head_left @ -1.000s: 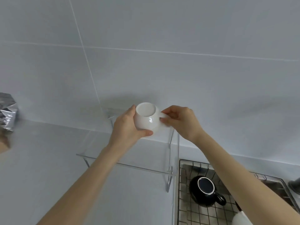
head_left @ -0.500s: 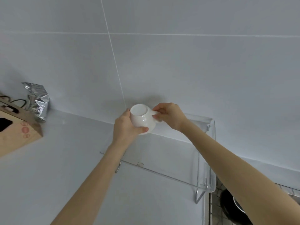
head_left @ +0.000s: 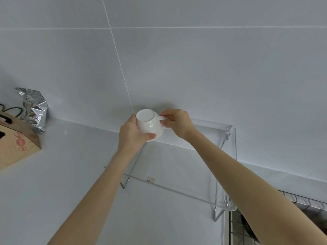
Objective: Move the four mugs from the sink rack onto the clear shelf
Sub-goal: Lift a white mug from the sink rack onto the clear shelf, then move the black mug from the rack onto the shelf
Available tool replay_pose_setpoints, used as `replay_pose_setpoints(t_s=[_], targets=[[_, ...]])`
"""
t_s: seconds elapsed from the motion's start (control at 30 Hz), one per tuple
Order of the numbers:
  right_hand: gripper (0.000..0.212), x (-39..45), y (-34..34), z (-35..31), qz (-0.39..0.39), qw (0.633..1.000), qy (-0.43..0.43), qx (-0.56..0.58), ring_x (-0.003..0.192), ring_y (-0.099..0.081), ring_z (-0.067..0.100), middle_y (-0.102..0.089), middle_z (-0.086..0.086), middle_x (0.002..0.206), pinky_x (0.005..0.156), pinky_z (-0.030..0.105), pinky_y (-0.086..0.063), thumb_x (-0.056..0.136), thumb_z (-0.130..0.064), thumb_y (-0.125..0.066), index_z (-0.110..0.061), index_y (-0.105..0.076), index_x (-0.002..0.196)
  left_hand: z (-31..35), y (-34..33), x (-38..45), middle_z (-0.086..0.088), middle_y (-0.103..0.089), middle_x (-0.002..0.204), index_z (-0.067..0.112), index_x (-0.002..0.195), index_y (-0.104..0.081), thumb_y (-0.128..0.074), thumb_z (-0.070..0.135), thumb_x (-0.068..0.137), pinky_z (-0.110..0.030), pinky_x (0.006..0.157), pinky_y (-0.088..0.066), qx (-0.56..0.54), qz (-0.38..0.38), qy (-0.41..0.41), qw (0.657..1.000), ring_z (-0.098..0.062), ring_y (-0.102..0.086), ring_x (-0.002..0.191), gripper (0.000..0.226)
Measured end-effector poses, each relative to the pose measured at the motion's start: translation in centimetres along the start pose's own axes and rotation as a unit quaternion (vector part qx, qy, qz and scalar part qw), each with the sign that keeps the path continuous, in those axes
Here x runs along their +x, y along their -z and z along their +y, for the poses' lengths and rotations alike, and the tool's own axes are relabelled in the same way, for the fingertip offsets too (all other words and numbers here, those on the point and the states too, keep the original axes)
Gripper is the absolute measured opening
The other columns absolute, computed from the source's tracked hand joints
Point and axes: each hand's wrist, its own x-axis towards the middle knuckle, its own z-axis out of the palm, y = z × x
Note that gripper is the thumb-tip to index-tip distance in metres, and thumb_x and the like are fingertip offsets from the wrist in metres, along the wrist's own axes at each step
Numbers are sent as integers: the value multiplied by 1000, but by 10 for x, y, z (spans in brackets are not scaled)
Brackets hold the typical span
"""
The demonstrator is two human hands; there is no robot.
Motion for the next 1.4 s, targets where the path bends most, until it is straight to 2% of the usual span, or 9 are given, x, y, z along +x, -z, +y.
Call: replay_pose_setpoints(t_s=[0.23, 0.37, 0.47, 0.67, 0.83, 1.03, 1.2, 1.27, 1.4], targets=[[37, -4, -1, -2, 14, 999, -13, -35, 114, -56, 28, -64, 16, 121, 97, 31, -44, 84, -2, -56, -6, -57, 120, 0, -1, 6, -12, -61, 110, 5, 107, -48, -82, 23, 55, -31, 74, -40, 27, -25, 9, 999, -30, -54, 98, 65], [48, -21, 30, -6, 13, 995, 18, -93, 121, -51, 27, -56, 15, 132, 104, 36, -41, 85, -5, -58, -11, -46, 131, 14, 2, -2, -17, -25, 150, 1, 140, -14, -82, 28, 59, -34, 107, -26, 73, -47, 12, 996, -31, -24, 139, 109], [45, -51, 71, -13, 42, 995, 22, -87, 117, -55, 23, -57, 12, 129, 102, 32, -43, 86, -7, -59, -11, -48, 129, 49, 0, -27, -11, -10, 156, 11, 143, -10, -78, 29, 64, -30, 112, -17, 46, -28, -54, 997, -22, -11, 144, 106], [35, -149, 139, -2, 107, 992, -54, -39, 102, -57, 14, -59, 1, 110, 93, 23, -43, 86, -8, -58, -12, -55, 121, 130, -34, -111, -6, -44, 139, 13, 133, -38, -74, 28, 69, -9, 98, -22, -49, -98, -226, 968, -16, -41, 127, 75], [29, -235, 161, 55, 124, 976, -168, -67, 99, -59, 14, -64, 2, 107, 92, 25, -43, 86, -8, -58, -10, -60, 115, 154, -74, -180, 3, -55, 126, 21, 123, -50, -72, 37, 70, -18, 100, -35, -86, -258, -292, 917, -3, -47, 113, 60], [34, -303, 152, 142, 66, 938, -327, -93, 108, -60, 20, -65, 11, 121, 93, 26, -42, 85, -11, -59, -7, -59, 118, 129, -159, -216, 0, -39, 141, 19, 135, -34, -74, 38, 67, -22, 102, -27, -9, -439, -194, 877, -14, -39, 127, 81], [41, -309, 133, 183, 20, 908, -391, -149, 115, -55, 30, -58, 18, 126, 96, 35, -44, 84, -15, -58, 2, -53, 121, 95, -214, -211, -10, -20, 152, 11, 142, -14, -75, 25, 67, -33, 111, -24, 77, -464, -128, 873, -25, -26, 138, 98], [37, -306, 127, 193, -9, 901, -391, -187, 109, -56, 33, -58, 22, 119, 91, 38, -46, 84, -16, -58, 7, -56, 113, 89, -229, -210, -12, -13, 155, 9, 143, -9, -74, 21, 68, -35, 114, -20, 94, -465, -125, 871, -26, -19, 141, 100], [27, -303, 117, 206, -53, 896, -382, -218, 97, -60, 31, -63, 18, 108, 79, 37, -50, 84, -17, -57, -2, -60, 106, 82, -249, -211, -14, -14, 155, 8, 143, -10, -73, 17, 71, -35, 116, -16, 123, -457, -152, 868, -26, -14, 143, 96]])
